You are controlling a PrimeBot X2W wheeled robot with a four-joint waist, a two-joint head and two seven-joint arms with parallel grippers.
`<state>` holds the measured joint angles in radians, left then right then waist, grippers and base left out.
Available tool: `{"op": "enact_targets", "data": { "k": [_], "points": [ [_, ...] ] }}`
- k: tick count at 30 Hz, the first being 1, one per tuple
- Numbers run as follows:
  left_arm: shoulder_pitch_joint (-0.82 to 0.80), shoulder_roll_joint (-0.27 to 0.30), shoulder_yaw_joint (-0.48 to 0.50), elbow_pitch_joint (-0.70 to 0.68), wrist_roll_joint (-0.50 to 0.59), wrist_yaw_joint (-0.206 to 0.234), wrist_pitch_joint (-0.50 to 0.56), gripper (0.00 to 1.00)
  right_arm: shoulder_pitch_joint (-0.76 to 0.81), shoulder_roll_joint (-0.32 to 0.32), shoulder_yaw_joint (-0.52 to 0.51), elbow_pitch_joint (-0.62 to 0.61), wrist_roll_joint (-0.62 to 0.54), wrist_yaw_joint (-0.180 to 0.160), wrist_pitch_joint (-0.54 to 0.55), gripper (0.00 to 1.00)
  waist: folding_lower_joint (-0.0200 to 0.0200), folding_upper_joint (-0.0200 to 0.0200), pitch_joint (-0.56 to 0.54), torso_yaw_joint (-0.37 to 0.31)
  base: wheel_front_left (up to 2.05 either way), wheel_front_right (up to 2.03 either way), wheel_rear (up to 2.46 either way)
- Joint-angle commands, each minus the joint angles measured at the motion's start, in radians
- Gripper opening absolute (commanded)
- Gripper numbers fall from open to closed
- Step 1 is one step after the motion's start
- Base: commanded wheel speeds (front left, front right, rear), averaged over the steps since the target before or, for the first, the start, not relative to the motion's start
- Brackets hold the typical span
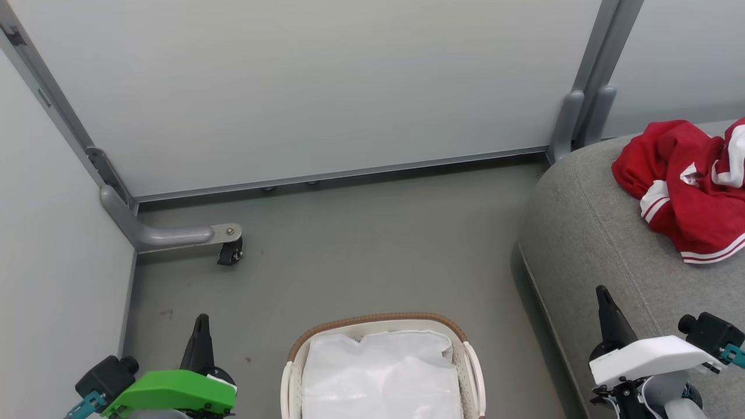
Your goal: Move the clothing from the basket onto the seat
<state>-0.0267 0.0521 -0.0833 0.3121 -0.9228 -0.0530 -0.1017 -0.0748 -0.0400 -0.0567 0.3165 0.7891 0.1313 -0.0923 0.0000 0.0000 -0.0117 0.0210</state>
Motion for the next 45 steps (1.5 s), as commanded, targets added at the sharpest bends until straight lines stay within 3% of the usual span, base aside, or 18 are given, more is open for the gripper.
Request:
{"op": "enact_targets", "data": {
  "k": [1,45],
  "points": [
    [-0.032,0.006,0.011,-0.017,-0.027,-0.007,0.006,0.00,-0.025,-0.007,-0.006,-0.018,0.035,0.000,0.007,0.00,0.0000,0.0000,0.000,0.000,0.00,0.00,0.00],
    [-0.068,0.007,0.121,-0.049,-0.435,-0.052,0.130,0.00,-0.034,-0.011,-0.039,-0.053,0.514,-0.001,0.129,0.00,0.0000,0.0000,0.008,-0.011,0.00,0.00,0.00]
  ]
}}
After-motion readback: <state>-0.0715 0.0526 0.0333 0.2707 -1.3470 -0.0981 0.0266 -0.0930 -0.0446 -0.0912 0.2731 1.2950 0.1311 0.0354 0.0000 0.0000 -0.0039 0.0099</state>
